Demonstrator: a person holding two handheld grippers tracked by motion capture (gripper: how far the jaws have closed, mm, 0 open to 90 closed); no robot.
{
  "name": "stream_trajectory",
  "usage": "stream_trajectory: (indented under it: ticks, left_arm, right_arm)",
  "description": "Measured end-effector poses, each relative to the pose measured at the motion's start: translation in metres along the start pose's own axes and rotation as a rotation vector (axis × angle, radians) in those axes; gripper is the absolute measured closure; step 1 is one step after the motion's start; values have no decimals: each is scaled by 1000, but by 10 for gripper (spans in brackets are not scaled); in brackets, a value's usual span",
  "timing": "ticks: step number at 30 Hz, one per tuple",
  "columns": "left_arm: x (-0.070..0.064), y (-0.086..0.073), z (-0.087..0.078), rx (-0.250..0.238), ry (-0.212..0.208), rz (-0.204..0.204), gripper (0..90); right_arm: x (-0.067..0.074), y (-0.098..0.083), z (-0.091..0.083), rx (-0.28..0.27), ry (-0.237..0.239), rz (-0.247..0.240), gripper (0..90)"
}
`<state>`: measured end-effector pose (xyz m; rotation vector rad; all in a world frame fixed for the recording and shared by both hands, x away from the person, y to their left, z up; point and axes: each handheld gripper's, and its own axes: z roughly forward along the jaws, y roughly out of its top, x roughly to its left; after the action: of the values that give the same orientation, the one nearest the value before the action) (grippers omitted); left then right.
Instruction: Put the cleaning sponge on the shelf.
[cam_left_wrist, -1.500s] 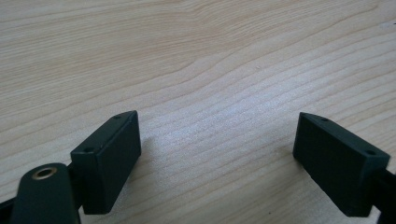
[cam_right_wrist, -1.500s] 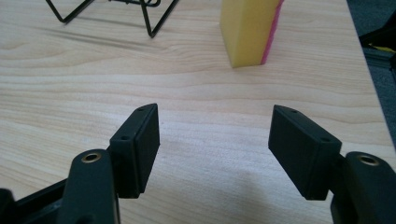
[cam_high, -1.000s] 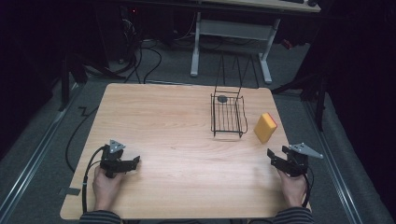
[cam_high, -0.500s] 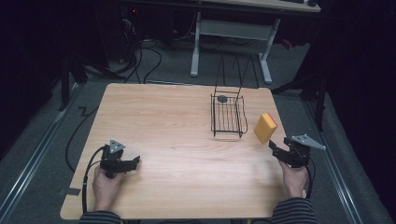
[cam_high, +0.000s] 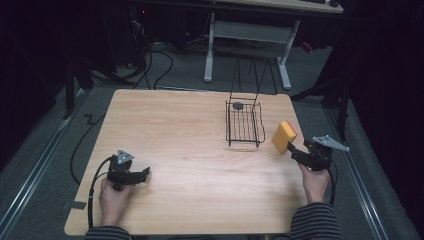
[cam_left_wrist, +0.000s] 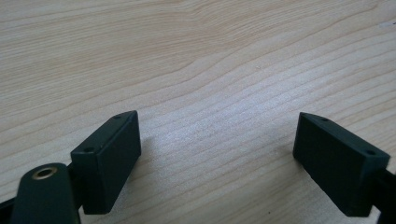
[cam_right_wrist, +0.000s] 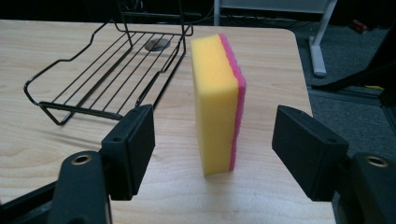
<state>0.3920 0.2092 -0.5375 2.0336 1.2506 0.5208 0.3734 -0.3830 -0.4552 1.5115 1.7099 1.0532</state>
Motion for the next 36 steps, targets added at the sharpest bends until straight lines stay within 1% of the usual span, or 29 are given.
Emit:
stream_trajectory:
  ticks: [3,4,13,14,15,19,20,21,24,28,30,33,34,35,36]
  left_arm:
    - [0,0,0,0,0,0,156]
    - [0,0,0,1,0,0,156]
    - [0,0,0,0,0,0,156]
    - [0,0,0,0,0,0,156]
    - [0,0,0,0,0,-1,156]
    - [0,0,0,1,0,0,156]
    - [0,0,0,0,0,-1,156]
    - [0,0,0,0,0,-1,156]
    - [0,0,0,0,1,0,156]
    - [0,0,0,0,1,0,156]
    - [0,0,0,1,0,0,156]
    - [0,0,0,1,0,0,156]
    - [0,0,0,1,0,0,156]
    - [0,0,0,1,1,0,156]
    - [0,0,0,1,0,0,156]
  right_arm:
    - [2,5,2,-9,0,-8,298]
    - [2,6,3,-19,1,-9,298]
    - [2,14,14,-8,-1,-7,295]
    - [2,14,15,-13,-1,-12,295]
    - [2,14,17,-14,-3,-6,295]
    - [0,14,25,0,-3,6,295]
    - [-1,14,27,3,0,-2,296]
    - [-1,14,28,9,0,7,297]
    - [-2,11,35,17,13,0,298]
    - [-2,8,42,33,18,-12,302]
    - [-1,6,46,42,14,-3,306]
    - [-2,5,50,52,11,-3,313]
    - [-2,4,51,60,6,6,315]
    - [-3,4,53,63,3,-2,317]
    - [-4,3,54,68,0,6,319]
